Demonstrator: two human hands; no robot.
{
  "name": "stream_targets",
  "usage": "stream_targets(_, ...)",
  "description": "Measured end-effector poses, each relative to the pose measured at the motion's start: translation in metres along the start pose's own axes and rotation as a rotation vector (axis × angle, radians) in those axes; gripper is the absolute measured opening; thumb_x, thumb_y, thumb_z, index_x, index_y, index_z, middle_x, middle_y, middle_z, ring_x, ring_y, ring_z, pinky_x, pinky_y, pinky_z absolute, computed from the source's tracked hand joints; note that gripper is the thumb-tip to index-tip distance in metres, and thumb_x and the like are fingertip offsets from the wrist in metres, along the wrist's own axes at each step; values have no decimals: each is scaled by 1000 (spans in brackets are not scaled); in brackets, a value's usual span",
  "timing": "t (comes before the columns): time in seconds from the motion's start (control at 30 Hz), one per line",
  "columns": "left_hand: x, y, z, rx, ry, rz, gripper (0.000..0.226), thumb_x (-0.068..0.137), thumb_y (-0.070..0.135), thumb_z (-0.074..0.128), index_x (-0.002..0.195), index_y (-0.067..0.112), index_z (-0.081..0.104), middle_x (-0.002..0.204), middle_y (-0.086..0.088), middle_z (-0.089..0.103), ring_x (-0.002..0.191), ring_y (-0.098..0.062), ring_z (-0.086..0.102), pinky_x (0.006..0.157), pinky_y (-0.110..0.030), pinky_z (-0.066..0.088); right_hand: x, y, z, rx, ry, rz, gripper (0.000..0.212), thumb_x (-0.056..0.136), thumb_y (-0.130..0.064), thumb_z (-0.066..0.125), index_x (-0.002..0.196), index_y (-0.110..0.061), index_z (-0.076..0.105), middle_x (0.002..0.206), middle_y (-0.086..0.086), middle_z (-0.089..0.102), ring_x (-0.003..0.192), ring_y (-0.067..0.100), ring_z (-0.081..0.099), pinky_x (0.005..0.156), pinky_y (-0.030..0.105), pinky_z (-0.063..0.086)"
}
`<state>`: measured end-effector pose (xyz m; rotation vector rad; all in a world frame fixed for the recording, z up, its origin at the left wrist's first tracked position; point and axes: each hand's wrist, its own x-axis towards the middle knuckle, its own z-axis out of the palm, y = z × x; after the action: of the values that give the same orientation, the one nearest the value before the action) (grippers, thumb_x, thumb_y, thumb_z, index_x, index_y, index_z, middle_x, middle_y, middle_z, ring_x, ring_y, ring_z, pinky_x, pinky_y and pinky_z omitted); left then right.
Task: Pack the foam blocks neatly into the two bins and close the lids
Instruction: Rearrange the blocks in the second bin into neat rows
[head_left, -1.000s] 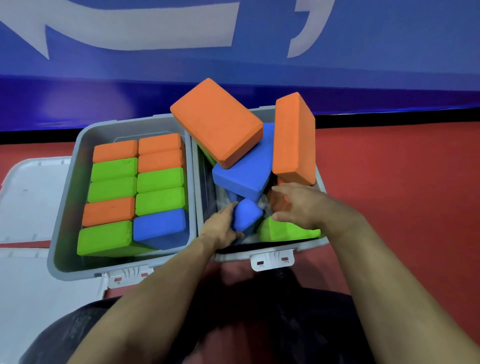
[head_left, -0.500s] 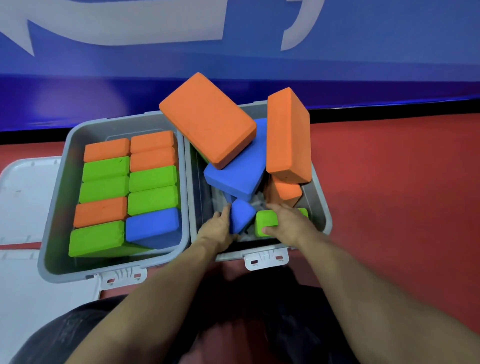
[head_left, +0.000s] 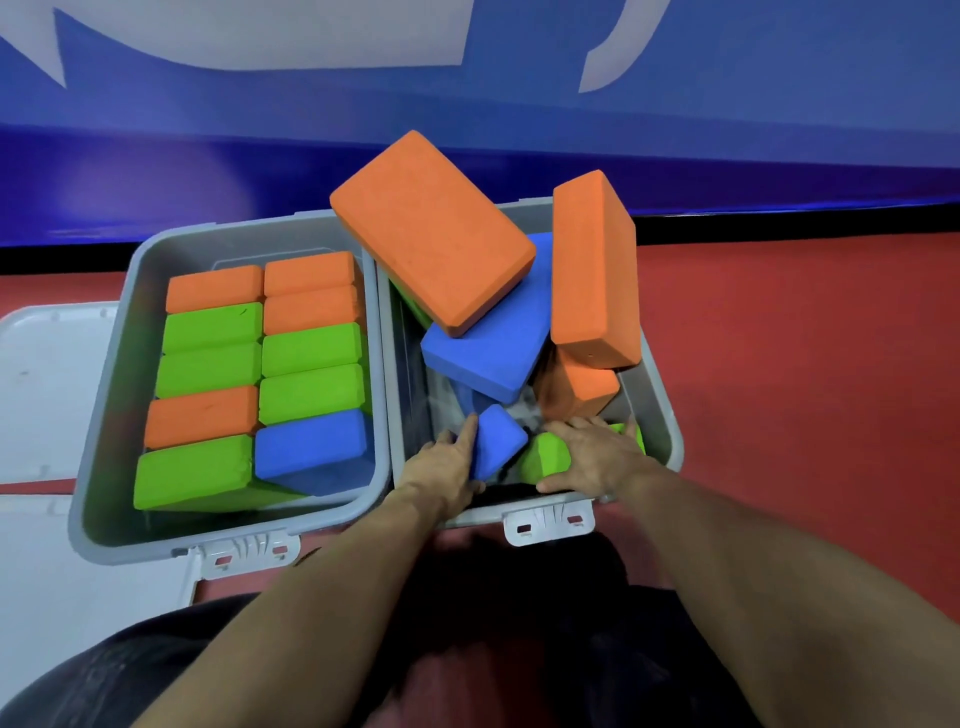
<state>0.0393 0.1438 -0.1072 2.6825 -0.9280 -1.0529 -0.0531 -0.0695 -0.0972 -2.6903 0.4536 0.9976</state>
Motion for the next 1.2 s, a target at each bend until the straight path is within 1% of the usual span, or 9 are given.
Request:
stream_targets(0.13, -9, -5, 2, 19, -38, 8, 103, 90, 39, 72, 162, 23, 0, 147, -15, 42, 128, -37, 50, 105, -48, 46, -9, -3, 6, -26, 3, -45, 86, 68, -79, 64, 140, -39, 40, 141, -6, 50, 134, 24, 43, 105, 58, 32)
stream_targets(0.27, -23, -15, 6, 51, -77, 10, 101, 84, 40, 77, 157, 23, 10, 141, -13, 44, 125, -39, 52, 102, -48, 48, -15, -11, 20, -65, 21, -115, 84, 64, -82, 64, 126, -28, 48, 121, 3, 64, 118, 26, 54, 94, 42, 44)
stream_targets(0.4, -28, -13, 11, 67, -54, 6, 94, 78, 41, 78, 148, 20, 18, 134, -10, 43, 123, -36, 51, 97, -50, 50, -22, -8, 25, -70, 70, -113, 81, 74, -82, 56, 132, -27, 45, 130, 2, 59, 125, 25, 48, 100, 42, 40)
stream_targets(0.5, -25, -7, 11, 71, -71, -22, 104, 76, 50, 82, 149, 20, 14, 135, -10, 41, 125, -34, 50, 99, -51, 50, -26, -10, 35, -75, 76, -121, 89, 80, -81, 50, 149, -29, 30, 147, 1, 44, 137, 26, 38, 111, 48, 31)
stream_targets(0.6, -23, -5, 17, 43, -67, -12, 105, 80, 48, 81, 152, 20, 9, 137, -11, 46, 121, -35, 55, 95, -50, 50, -29, -5, 41, -66, 53, -164, 98, 78, -79, 56, 156, -32, 18, 153, -1, 35, 141, 26, 31, 119, 47, 21)
stream_targets(0.73, -21, -14, 18, 36, -40, 18, 99, 83, 47, 77, 152, 25, 9, 142, -6, 48, 118, -35, 59, 93, -49, 51, -27, 4, 35, -55, -12, -194, 96, 80, -73, 62, 156, -38, 15, 155, -4, 34, 141, 24, 33, 114, 48, 29)
stream_targets(0.97, -21, -24, 14, -174, -33, 25, 105, 78, 34, 82, 156, 36, 12, 144, 1, 48, 123, -28, 56, 100, -42, 48, -29, 4, 11, -62, -72, -176, 92, 85, -62, 65, 158, -35, 17, 159, -2, 31, 146, 24, 25, 116, 47, 22)
stream_targets(1.1, -16, -25, 11, -304, -36, 7, 103, 75, 27, 85, 155, 33, 19, 140, 0, 50, 120, -26, 56, 99, -38, 46, -34, 3, 6, -81, -43, -184, 91, 86, -65, 62, 158, -33, 17, 156, -1, 36, 143, 24, 29, 113, 46, 28)
stream_targets(1.2, -17, -23, 13, -344, 7, -35, 100, 75, 31, 85, 153, 32, 23, 142, 0, 50, 120, -27, 56, 99, -39, 46, -37, 1, -11, -47, 30, -188, 91, 85, -71, 57, 157, -31, 18, 154, 3, 38, 140, 28, 32, 111, 46, 32)
